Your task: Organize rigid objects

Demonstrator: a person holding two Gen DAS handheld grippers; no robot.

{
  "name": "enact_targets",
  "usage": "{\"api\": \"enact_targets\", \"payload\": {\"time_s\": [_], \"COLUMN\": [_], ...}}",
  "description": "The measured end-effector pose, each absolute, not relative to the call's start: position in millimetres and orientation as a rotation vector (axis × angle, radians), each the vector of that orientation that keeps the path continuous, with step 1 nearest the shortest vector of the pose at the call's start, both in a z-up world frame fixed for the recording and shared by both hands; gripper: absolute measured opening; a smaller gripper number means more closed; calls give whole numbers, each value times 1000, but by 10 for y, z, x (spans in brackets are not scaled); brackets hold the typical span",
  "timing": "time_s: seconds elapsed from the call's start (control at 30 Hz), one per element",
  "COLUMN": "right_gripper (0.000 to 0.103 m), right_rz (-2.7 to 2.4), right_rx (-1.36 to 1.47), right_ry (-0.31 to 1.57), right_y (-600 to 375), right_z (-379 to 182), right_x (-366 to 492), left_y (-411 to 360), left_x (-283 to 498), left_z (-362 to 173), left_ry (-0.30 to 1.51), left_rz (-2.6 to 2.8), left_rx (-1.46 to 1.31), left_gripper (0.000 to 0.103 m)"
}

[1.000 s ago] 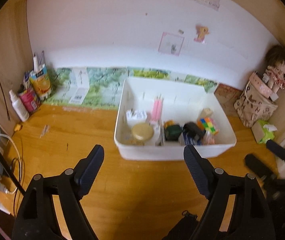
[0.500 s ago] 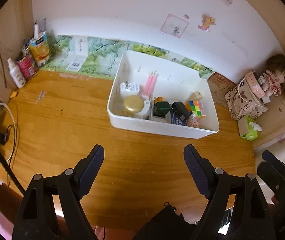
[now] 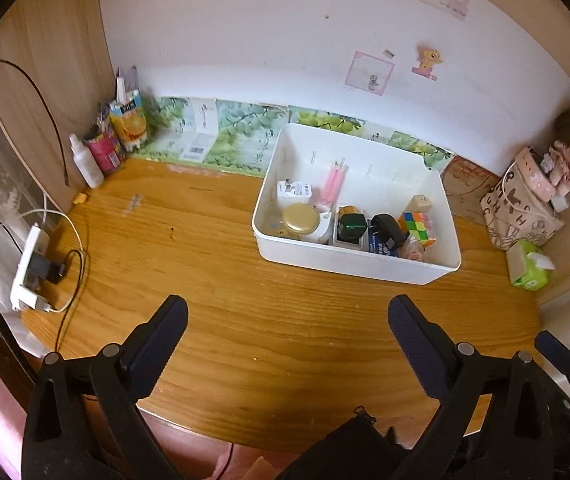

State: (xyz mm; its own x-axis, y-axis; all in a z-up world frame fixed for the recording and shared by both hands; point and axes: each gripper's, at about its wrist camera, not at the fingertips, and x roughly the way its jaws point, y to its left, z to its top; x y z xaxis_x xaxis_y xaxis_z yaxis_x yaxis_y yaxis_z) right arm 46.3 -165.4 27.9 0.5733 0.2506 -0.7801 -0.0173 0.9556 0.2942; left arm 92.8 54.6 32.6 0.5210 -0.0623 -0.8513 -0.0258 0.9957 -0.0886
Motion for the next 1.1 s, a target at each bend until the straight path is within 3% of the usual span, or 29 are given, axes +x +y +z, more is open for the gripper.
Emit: {"api": "enact_targets", "payload": {"time_s": [1.1], "right_gripper": [103], "right_rz": [28], "right_rx": [247], "right_ry": [989], "right_y": [-1777], "right_z": [-39], "right_x": [551], "left_y": [195], "left_x": [784], "left_z": [150], "left_ry": [950], "left_rz": [-23], "left_rx": [-39], "left_gripper": [101]}}
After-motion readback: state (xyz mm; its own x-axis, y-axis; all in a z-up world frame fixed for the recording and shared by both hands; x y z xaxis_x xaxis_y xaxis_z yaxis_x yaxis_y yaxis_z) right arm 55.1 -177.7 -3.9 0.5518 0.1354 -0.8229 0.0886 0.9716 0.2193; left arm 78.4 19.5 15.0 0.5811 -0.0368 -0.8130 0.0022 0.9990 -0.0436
